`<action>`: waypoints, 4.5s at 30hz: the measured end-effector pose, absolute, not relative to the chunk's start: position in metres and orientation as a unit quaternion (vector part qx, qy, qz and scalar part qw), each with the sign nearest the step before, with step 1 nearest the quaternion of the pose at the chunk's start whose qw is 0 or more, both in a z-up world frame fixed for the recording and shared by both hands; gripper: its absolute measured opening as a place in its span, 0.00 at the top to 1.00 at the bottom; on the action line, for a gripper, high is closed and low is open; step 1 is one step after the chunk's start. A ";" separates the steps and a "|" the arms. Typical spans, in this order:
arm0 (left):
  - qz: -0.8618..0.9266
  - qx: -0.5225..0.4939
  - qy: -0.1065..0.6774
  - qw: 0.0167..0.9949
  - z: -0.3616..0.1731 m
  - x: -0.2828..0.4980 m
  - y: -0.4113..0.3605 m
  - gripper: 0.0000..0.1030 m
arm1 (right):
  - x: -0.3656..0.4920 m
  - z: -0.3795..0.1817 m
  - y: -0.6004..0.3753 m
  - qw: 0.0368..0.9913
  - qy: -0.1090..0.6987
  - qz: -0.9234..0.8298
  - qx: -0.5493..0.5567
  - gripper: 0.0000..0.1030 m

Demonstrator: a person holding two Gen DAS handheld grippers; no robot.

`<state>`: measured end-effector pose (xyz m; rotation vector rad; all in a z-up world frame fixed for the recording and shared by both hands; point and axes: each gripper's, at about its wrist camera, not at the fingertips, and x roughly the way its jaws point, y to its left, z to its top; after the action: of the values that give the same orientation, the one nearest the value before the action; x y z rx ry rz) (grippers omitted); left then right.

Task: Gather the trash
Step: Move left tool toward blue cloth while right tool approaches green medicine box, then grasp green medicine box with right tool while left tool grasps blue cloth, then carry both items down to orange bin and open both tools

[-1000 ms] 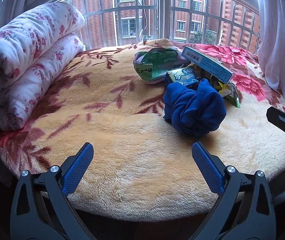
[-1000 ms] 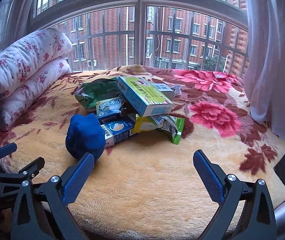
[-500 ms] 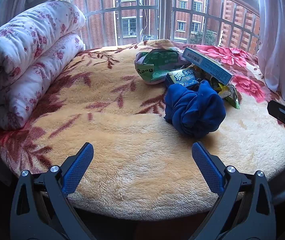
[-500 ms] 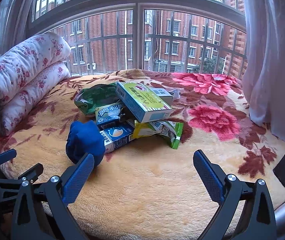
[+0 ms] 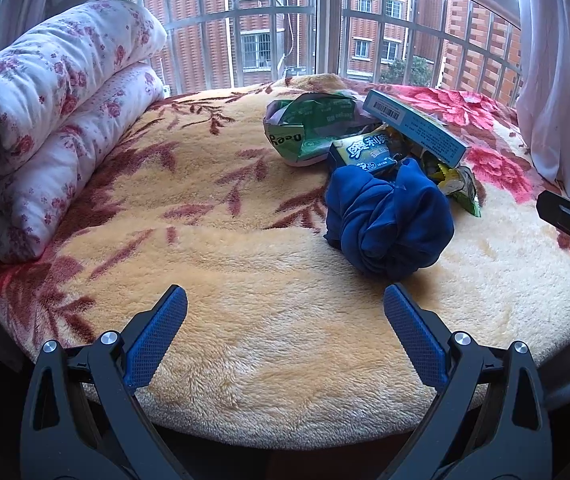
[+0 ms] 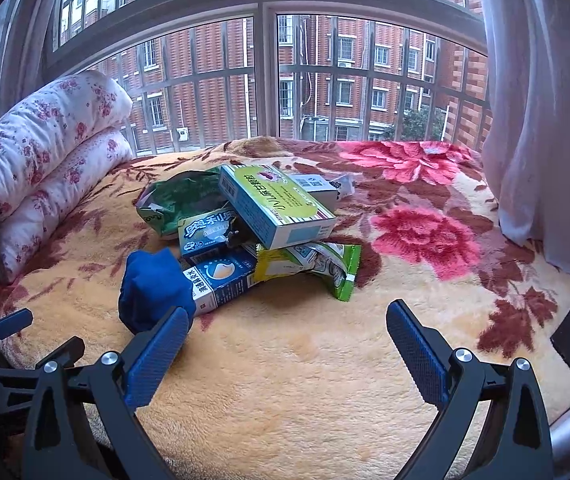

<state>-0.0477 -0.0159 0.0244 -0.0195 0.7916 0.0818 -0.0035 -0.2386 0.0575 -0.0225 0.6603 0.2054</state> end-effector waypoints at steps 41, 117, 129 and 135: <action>0.024 -0.010 0.398 0.917 0.014 -0.020 -0.012 0.07 | 0.221 0.050 -0.222 0.787 0.511 0.345 0.005 0.05; -0.149 0.073 0.357 0.919 0.007 -0.144 -0.044 0.53 | -0.098 0.014 -0.278 0.814 0.442 0.375 0.016 0.18; -0.171 0.089 0.528 0.827 -0.116 -0.168 -0.031 0.53 | -0.129 -0.101 -0.229 0.730 0.568 0.378 -0.052 0.18; -0.166 0.103 0.568 0.799 -0.140 -0.158 -0.035 0.45 | -0.125 -0.141 -0.207 0.706 0.601 0.369 -0.067 0.18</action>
<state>-0.1582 -0.0349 -0.1403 0.2220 1.2193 -0.3553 -0.1250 -0.2068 -0.1408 -0.1481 1.3362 0.8195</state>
